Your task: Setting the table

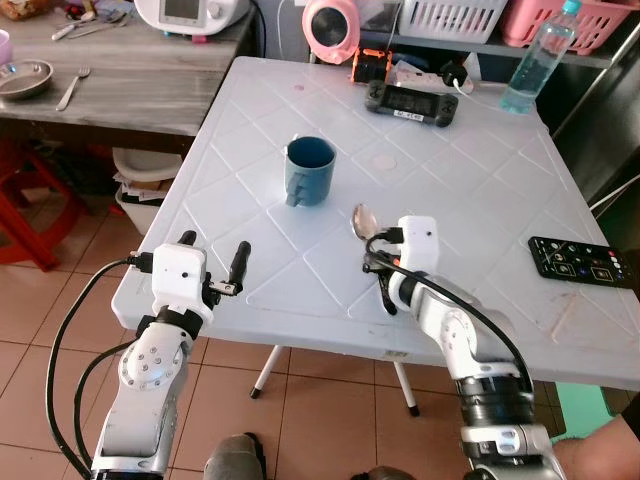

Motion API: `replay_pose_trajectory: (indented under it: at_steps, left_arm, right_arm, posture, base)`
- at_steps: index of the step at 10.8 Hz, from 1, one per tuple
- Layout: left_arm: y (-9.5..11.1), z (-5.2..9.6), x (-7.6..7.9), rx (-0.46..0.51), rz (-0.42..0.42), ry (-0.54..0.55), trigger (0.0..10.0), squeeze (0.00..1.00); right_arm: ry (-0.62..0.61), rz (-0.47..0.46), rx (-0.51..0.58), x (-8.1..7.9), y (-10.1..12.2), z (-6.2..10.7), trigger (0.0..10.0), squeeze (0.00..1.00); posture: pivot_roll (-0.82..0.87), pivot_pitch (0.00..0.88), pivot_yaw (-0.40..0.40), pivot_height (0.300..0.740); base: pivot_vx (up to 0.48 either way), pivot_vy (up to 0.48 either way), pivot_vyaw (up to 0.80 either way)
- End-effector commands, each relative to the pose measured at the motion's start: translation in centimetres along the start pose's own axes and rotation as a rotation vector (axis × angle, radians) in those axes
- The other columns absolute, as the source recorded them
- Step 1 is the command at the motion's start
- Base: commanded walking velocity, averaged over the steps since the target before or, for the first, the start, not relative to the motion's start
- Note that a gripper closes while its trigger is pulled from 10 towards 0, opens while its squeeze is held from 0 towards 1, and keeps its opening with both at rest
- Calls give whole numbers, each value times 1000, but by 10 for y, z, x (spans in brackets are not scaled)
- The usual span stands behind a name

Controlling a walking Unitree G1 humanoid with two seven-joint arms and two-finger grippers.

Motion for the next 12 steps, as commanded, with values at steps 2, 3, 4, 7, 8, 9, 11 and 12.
replay_pose_trajectory:
  at_steps: [2,3,4,7,8,9,11,12]
  left_arm:
    - [-5,0,-3,-27,-7,34,10000,0]
    - [-7,-2,-4,-36,-7,50,10000,0]
    - [-9,-5,-4,-46,6,59,10000,0]
    - [-4,-16,-1,-25,31,65,10000,0]
    - [-3,-18,-2,-17,32,79,10000,0]
    - [-3,-21,-6,-12,25,105,10000,0]
    - [-1,-20,-8,5,29,114,10000,0]
    - [-1,-20,-7,1,20,108,10000,0]
  right_arm:
    - [-227,-72,-106,43,-40,15,0,0]
    - [-257,-94,14,42,-25,24,0,0]
    - [-265,-26,125,37,-9,31,0,0]
    - [-270,43,326,29,14,43,10000,0]
    - [-277,27,345,31,14,44,10000,0]
    - [-280,18,357,31,14,43,10000,0]
    - [-292,22,383,32,18,42,10000,0]
    - [-292,35,401,31,19,43,10000,0]
  posture:
    - [17,85,-22,740]
    - [13,70,-18,740]
    - [8,57,-13,740]
    - [6,22,-6,740]
    - [8,10,-4,740]
    - [10,5,-4,740]
    - [19,0,-2,740]
    - [20,0,0,740]
  base:
    - [0,0,0]
    - [0,0,0]
    - [0,0,0]
    - [0,320,0]
    - [0,480,0]
    - [0,480,0]
    - [0,480,0]
    - [0,431,0]
Point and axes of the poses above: a point about 5 cm out from each wrist's last joint towards the gripper, its own z axis pointing back from the gripper into the wrist, its own y axis along the axis of the wrist's last joint, x = y × z, the point moved 3 cm from there along -z, pointing out of the wrist towards the gripper, and after that the axes turned 4 degrees about -z, right-handed, at the moved point
